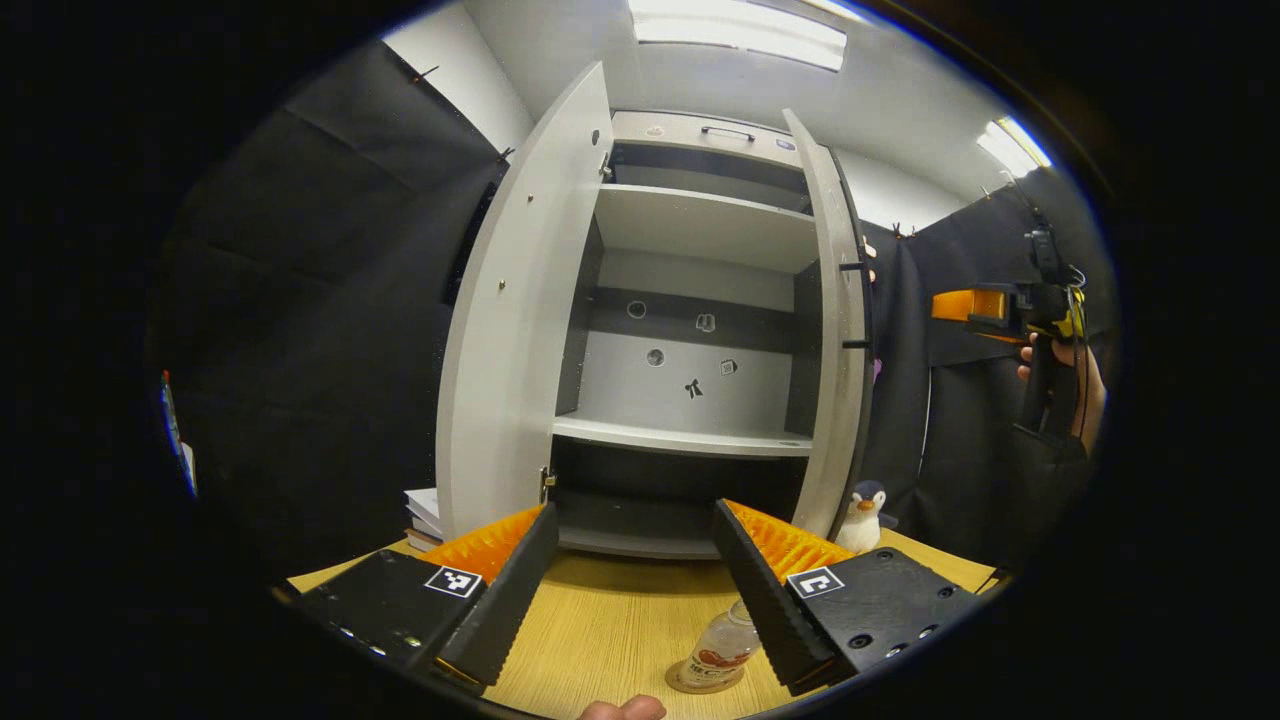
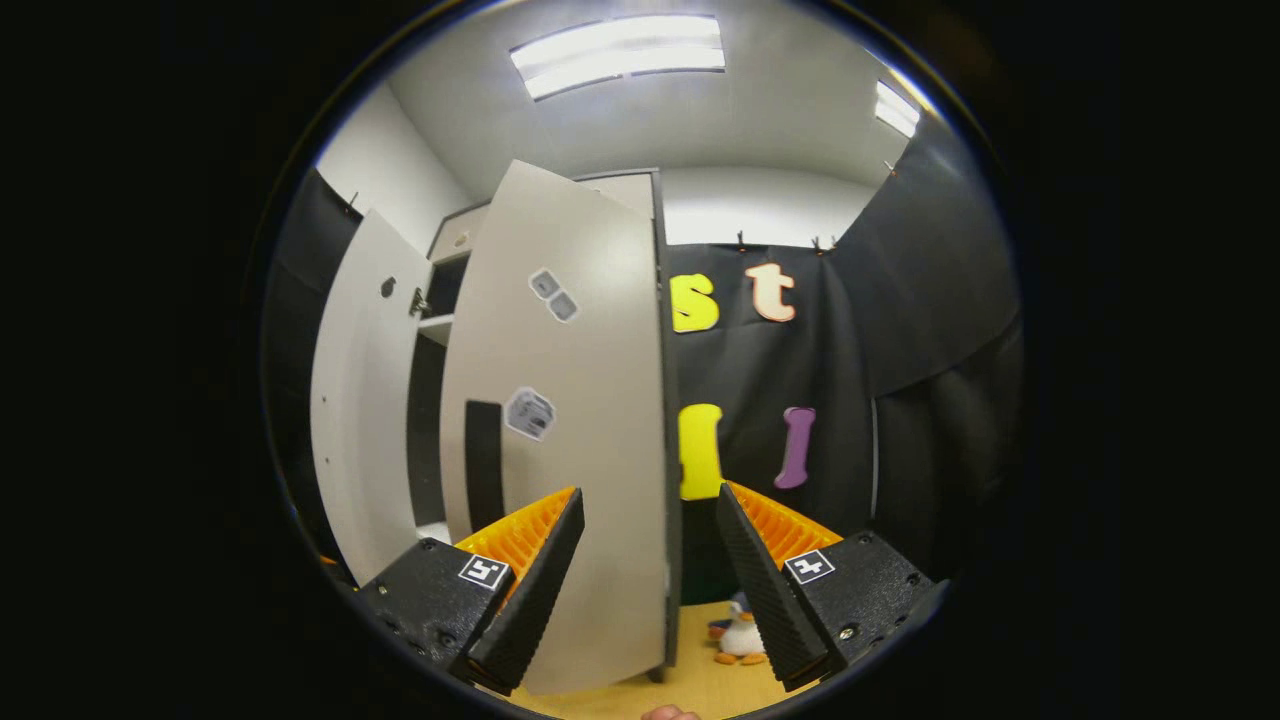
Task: Grasp the bottle in the cabinet with the left hand and place it on the coaster, then close the right door with the right hand and the left door with the left hand.
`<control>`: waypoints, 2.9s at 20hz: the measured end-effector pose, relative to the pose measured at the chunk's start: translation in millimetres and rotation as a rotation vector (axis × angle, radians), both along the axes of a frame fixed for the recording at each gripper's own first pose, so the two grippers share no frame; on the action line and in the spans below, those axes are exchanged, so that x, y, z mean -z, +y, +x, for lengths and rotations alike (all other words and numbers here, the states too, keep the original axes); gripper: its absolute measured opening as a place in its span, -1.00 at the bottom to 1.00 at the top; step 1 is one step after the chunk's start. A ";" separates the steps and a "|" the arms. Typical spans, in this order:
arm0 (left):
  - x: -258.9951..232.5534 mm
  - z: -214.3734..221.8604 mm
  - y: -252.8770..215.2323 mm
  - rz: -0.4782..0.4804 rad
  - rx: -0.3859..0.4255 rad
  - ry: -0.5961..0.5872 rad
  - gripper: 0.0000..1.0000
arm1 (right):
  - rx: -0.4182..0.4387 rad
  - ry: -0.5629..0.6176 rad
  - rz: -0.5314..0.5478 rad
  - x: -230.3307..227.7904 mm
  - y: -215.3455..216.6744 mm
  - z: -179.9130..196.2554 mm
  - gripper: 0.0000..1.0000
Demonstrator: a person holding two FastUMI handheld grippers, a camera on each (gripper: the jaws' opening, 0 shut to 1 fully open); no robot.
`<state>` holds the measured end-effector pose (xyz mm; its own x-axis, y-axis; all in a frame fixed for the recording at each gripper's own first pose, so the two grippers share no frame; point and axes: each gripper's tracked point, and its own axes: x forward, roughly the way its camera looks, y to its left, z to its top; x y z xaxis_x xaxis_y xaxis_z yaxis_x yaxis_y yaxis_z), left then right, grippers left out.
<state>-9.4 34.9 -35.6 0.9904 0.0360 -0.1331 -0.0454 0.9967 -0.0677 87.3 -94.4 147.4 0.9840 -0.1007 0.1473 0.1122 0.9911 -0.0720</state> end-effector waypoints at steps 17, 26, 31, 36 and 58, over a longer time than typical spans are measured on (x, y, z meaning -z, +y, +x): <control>5.9 -1.1 -26.6 -0.009 0.073 0.023 0.89 | 0.070 0.254 0.076 160.0 11.5 -76.3 0.66; 4.2 -4.5 -20.9 0.005 0.062 0.019 0.89 | 0.100 0.305 0.097 185.9 1.8 -84.5 0.66; -13.9 -1.9 -23.6 -0.032 0.070 0.005 0.97 | 0.074 0.284 0.057 178.4 8.7 -79.4 0.66; -70.9 3.2 0.8 -0.018 0.026 -0.121 0.99 | 0.041 0.264 0.053 172.8 16.6 -71.0 0.66; -144.6 66.2 250.5 0.103 -0.446 -0.262 0.89 | 0.045 0.238 0.060 160.0 11.6 -61.5 0.66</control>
